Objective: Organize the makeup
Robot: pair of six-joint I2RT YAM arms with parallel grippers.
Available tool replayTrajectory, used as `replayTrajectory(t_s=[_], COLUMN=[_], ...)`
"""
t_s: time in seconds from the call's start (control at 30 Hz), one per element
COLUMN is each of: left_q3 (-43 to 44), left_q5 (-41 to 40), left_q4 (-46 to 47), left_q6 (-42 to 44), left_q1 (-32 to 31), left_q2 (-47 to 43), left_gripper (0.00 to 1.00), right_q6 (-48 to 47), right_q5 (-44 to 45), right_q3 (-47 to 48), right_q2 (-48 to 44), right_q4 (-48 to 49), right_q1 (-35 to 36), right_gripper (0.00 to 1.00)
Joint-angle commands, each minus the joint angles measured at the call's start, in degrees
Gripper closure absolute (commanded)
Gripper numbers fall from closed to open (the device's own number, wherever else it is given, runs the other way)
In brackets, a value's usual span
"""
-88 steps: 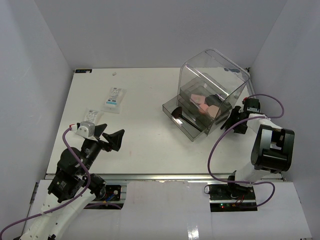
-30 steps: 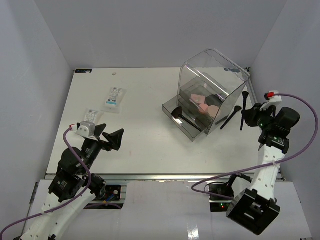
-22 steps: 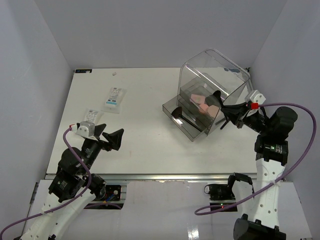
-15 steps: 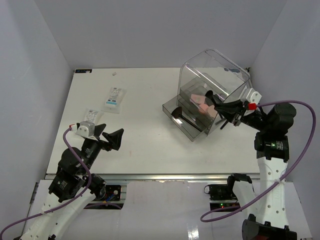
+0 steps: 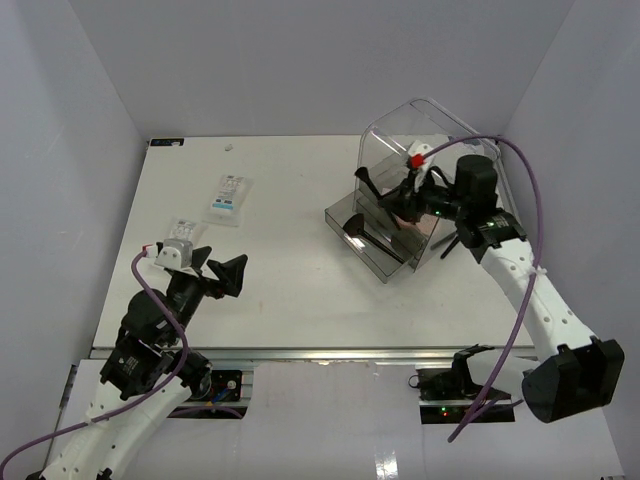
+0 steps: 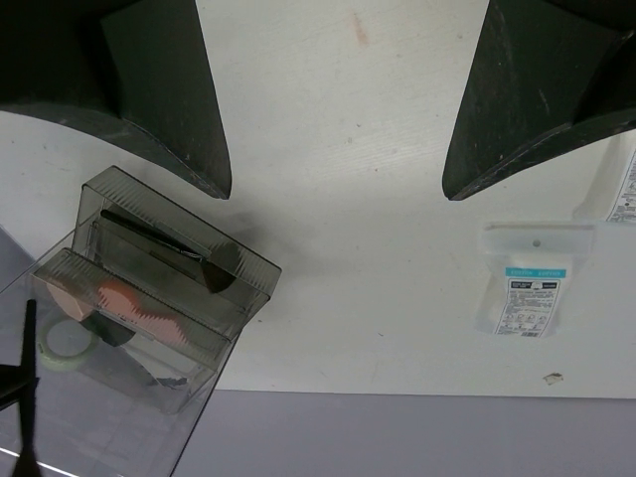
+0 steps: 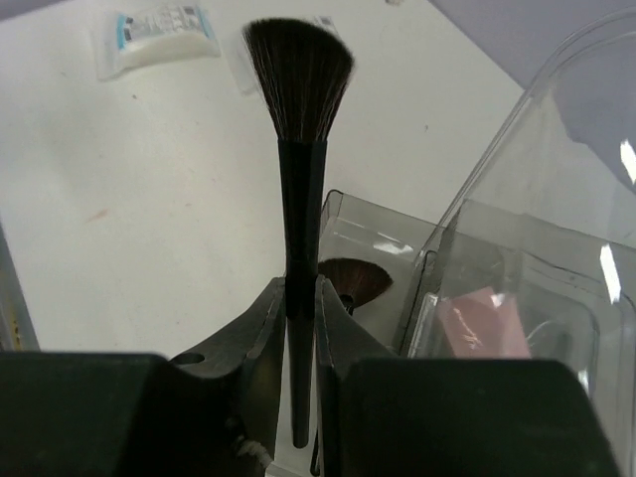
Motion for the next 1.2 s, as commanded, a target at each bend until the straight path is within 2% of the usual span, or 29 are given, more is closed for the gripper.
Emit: replayTrajectory(t_s=[0.0,0.07,0.23,0.43,0.53,0.63,0.8,0.87,0.9,0.97,1.17], left_q3=[-0.07,-0.14,-0.05,0.03,0.03,0.00,0.03,0.03,0.03,0.03,0.03], left_q5=[-1.09,-1.08,-0.55,-0.01,0.13,0.28,0.43,0.52,0.58,0.67,1.34], left_q4=[0.12,-0.02,0.15,0.15,0.23,0.19,0.24,0.24,0.24,0.24,0.24], left_q6=[0.10,0.10,0.10,0.10,0.11,0.19,0.17,0.12,0.18,0.10,0.19], left_q1=[0.31,0.31,0.31,0.31,0.31,0.31,0.31,0.31,0.31,0.31,0.31], left_q2=[1.07,1.14,1.09,0.91,0.86,0.79,0.66,0.51,0.45,0.44,0.62], left_gripper=[0.02,0.02,0.02,0.02,0.02,0.02,0.02,0.02,0.02,0.02,0.02], right_q6=[-1.42,-1.78,-2.59,-3.74,-4.74,-6.22,-13.34,-15.92,-16.96,-16.99,-23.47], right_q5=[21.16,27.15,32.34,31.78,28.52,23.19,5.96,1.62,0.15,-0.54,-5.38], right_q3=[2.50,2.36,2.31,1.36,1.53,3.04,5.05,4.04,3.07,0.45,-1.18], right_q2=[4.79,7.89,11.56,13.08,12.56,10.47,3.74,-0.75,-3.07,-6.71,-15.93], right_q4=[-2.03,-2.10,-3.26,-5.29,-6.88,-9.26,-17.46,-19.41,-20.21,-20.38,-29.54], right_q1=[8.49,10.67,11.00,11.04,11.04,11.08,10.87,10.52,10.28,8.17,-0.70], right_gripper=[0.92,0.92,0.87,0.62,0.50,0.44,0.36,0.27,0.18,0.10,0.10])
